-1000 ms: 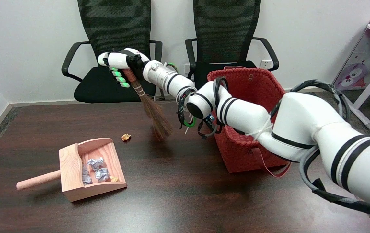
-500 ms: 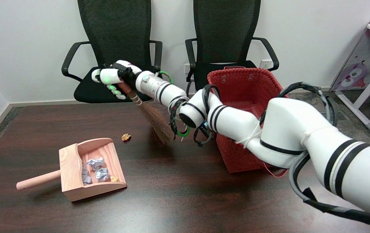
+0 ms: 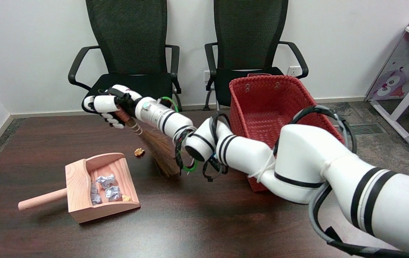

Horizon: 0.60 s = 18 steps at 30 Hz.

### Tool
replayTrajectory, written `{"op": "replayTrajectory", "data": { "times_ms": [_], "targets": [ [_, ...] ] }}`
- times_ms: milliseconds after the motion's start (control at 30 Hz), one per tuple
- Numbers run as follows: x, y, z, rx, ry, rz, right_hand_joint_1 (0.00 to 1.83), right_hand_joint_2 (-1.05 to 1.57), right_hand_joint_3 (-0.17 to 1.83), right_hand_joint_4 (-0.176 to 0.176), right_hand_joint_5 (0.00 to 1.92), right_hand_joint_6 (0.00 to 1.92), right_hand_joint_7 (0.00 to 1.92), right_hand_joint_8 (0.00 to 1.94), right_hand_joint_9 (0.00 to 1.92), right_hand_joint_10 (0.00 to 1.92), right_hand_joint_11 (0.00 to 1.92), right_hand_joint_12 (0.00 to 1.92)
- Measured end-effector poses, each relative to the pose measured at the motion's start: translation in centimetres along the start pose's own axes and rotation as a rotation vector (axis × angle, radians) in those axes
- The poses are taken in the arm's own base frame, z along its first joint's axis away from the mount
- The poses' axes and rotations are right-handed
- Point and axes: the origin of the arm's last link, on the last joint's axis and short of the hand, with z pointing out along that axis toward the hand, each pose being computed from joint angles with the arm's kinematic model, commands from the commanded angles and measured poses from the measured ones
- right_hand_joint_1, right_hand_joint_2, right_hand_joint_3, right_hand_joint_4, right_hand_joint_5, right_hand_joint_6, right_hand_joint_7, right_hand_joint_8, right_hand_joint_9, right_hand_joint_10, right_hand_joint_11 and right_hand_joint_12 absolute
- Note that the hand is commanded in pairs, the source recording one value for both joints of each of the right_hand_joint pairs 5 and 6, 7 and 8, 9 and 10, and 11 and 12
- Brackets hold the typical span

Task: Sweep the paper ball into the dustpan.

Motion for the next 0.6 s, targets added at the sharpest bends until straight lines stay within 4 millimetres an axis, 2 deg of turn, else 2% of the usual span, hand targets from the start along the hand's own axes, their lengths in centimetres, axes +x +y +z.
{"op": "replayTrajectory", "data": {
  "times_ms": [400, 600],
  "targets": [
    [-3.7, 0.1, 0.0, 0.029, -0.019, 0.092, 0.66, 1.35, 1.66, 0.012, 1.92, 1.92, 1.92, 1.92, 1.92, 1.92, 1.92, 1.92],
    [-5.7, -0.5, -0.2, 0.072, -0.036, 0.159, 0.65, 1.43, 1.59, 0.015, 1.92, 1.92, 1.92, 1.92, 1.92, 1.92, 1.92, 1.92]
  ]
}}
